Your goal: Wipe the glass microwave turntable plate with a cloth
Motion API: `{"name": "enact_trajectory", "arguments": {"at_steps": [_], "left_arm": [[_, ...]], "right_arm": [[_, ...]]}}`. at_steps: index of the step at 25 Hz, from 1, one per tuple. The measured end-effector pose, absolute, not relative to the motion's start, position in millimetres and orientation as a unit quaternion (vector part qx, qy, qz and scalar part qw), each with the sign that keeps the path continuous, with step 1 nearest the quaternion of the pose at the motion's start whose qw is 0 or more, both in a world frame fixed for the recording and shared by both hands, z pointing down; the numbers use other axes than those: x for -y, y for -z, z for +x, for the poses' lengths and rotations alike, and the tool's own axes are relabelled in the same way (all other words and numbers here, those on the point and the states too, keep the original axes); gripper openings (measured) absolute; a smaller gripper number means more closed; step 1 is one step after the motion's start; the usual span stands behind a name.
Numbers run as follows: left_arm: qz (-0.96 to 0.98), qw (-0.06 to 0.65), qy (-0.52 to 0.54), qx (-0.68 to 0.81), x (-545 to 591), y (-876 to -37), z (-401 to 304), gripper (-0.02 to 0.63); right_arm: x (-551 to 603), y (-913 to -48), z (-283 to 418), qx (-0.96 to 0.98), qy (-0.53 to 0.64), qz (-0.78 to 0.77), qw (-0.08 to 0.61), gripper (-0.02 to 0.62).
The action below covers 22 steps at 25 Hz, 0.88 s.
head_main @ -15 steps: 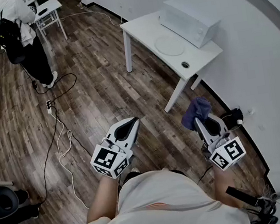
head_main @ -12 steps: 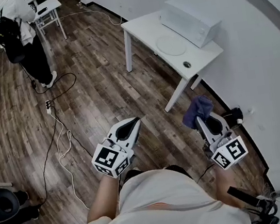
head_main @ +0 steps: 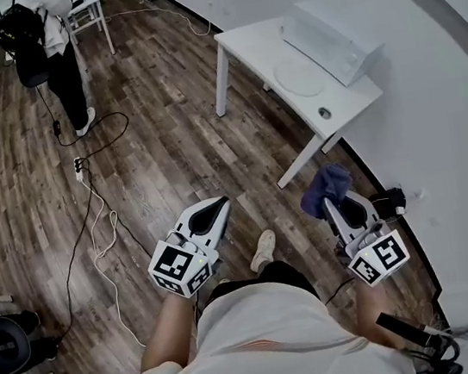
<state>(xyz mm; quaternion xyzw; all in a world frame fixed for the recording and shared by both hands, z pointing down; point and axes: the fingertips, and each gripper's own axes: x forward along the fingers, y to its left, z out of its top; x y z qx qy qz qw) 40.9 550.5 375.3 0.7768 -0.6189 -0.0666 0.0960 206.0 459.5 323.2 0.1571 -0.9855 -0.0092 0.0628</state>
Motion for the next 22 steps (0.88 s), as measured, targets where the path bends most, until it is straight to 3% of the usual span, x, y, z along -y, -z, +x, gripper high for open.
{"name": "enact_trajectory", "arguments": {"at_steps": [22], "left_arm": [[0.745, 0.099, 0.029, 0.660, -357, -377, -25, 0.011]], "right_arm": [[-235, -352, 151, 0.988, -0.047, 0.140, 0.033, 0.061]]}}
